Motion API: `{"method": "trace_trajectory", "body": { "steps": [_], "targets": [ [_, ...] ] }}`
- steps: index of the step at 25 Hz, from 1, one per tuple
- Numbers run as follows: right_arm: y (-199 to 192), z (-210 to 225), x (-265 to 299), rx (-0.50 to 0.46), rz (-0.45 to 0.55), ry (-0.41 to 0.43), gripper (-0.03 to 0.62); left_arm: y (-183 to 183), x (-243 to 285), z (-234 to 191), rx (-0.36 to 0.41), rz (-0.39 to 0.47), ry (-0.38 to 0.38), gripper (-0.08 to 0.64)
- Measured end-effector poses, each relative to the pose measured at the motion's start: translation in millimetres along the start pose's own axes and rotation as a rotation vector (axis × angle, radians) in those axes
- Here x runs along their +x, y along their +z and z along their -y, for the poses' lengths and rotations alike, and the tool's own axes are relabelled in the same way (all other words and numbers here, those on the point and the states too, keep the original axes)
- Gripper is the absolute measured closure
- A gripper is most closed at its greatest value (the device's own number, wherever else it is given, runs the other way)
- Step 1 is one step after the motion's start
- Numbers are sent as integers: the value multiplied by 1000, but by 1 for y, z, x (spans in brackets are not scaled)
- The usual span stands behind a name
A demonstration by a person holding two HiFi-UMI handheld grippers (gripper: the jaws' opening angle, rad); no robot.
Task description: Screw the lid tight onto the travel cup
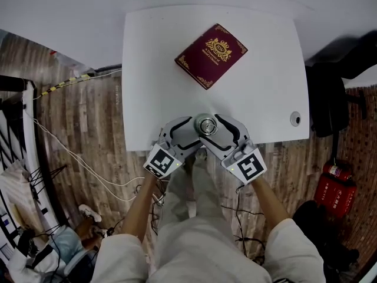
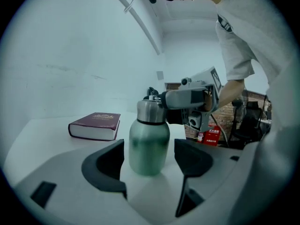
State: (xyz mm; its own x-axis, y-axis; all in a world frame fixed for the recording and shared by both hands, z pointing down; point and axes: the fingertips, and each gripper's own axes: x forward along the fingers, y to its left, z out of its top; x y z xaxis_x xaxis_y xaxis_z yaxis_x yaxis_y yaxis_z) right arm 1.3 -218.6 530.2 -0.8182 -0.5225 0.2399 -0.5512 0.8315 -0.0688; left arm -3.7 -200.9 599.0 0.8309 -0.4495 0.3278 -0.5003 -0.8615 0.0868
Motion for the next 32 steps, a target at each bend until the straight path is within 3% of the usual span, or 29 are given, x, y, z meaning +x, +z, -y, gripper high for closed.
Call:
{"method": "trace_trajectory", "body": {
  "steps": [10, 19, 22, 24, 32],
  "targets": [
    [-15, 26, -53, 56, -31, -195, 361, 1, -44, -6, -86, 26, 113, 235],
    [-28, 45, -84, 128, -67, -383, 532, 15, -77, -16, -125, 59, 228, 416],
    [-24, 47, -88, 142, -68, -407, 591, 22, -82, -19, -136, 68, 250, 491],
    [-18, 46, -90, 146, -76, -409, 592, 30, -86, -19, -142, 75, 262, 537],
    [12, 47, -97, 107, -92, -420, 592, 67, -103, -25, -127, 83, 305, 552]
  ]
}}
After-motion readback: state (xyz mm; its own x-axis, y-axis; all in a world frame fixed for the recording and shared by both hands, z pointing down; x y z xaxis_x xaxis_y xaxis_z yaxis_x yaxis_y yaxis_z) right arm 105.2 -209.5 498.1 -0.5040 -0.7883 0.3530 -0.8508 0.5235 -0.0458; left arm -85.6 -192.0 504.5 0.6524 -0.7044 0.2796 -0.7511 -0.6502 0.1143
